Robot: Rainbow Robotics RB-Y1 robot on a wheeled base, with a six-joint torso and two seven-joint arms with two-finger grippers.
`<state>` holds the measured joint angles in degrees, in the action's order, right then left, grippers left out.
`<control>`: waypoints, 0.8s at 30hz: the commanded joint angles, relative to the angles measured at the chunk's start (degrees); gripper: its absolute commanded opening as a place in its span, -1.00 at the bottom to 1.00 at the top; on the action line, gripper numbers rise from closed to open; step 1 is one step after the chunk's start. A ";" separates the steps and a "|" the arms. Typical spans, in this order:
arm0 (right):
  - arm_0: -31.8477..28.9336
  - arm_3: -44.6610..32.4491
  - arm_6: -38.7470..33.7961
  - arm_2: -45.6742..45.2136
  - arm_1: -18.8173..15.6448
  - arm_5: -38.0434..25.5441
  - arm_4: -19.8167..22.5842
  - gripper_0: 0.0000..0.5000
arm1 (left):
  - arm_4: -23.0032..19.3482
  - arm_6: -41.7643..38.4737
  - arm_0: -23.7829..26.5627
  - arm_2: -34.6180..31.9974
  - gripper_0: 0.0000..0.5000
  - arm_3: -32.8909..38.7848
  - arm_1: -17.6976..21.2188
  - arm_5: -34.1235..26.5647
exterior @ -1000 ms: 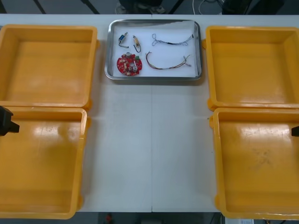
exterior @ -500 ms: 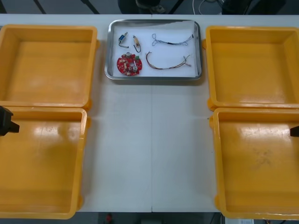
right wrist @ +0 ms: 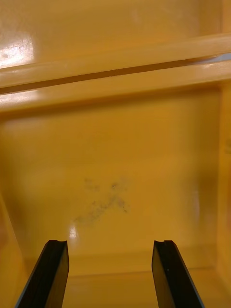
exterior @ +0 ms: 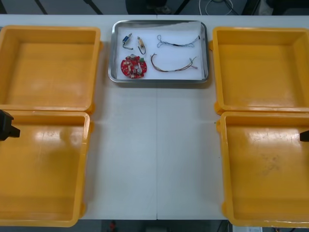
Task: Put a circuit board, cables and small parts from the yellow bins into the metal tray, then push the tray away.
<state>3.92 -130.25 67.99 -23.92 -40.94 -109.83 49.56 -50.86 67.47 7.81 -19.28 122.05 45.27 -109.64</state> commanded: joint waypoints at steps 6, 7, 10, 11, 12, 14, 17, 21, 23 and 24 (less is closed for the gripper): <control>0.04 -1.59 -0.22 0.46 -2.12 -0.17 0.45 1.00 | -0.38 6.10 -0.96 -1.46 1.00 1.61 2.10 -0.36; 0.04 -1.59 -0.22 0.46 -2.12 -0.17 0.45 1.00 | -0.38 6.10 -0.96 -1.46 1.00 1.61 2.10 -0.36; 0.04 -1.59 -0.22 0.46 -2.12 -0.17 0.45 1.00 | -0.38 6.10 -0.96 -1.46 1.00 1.61 2.10 -0.36; 0.04 -1.59 -0.22 0.46 -2.12 -0.17 0.45 1.00 | -0.38 6.10 -0.96 -1.46 1.00 1.61 2.10 -0.36; 0.04 -1.59 -0.22 0.46 -2.12 -0.17 0.45 1.00 | -0.38 6.10 -0.96 -1.46 1.00 1.61 2.10 -0.36; 0.04 -1.59 -0.22 0.46 -2.12 -0.17 0.45 1.00 | -0.38 6.10 -0.96 -1.46 1.00 1.61 2.10 -0.36; 0.04 -1.59 -0.22 0.46 -2.12 -0.17 0.45 1.00 | -0.38 6.10 -0.96 -1.46 1.00 1.61 2.10 -0.36; 0.04 -1.59 -0.22 0.46 -2.12 -0.17 0.45 1.00 | -0.38 6.10 -0.96 -1.46 1.00 1.61 2.10 -0.36; 0.04 -1.59 -0.22 0.46 -2.12 -0.17 0.45 1.00 | -0.38 6.10 -0.96 -1.46 1.00 1.61 2.10 -0.36; 0.04 -1.59 -0.22 0.46 -2.12 -0.17 0.45 1.00 | -0.38 6.10 -0.96 -1.46 1.00 1.61 2.10 -0.36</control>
<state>3.92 -130.25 67.99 -23.92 -40.95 -109.83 49.56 -50.86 67.47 7.81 -19.28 122.05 45.27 -109.64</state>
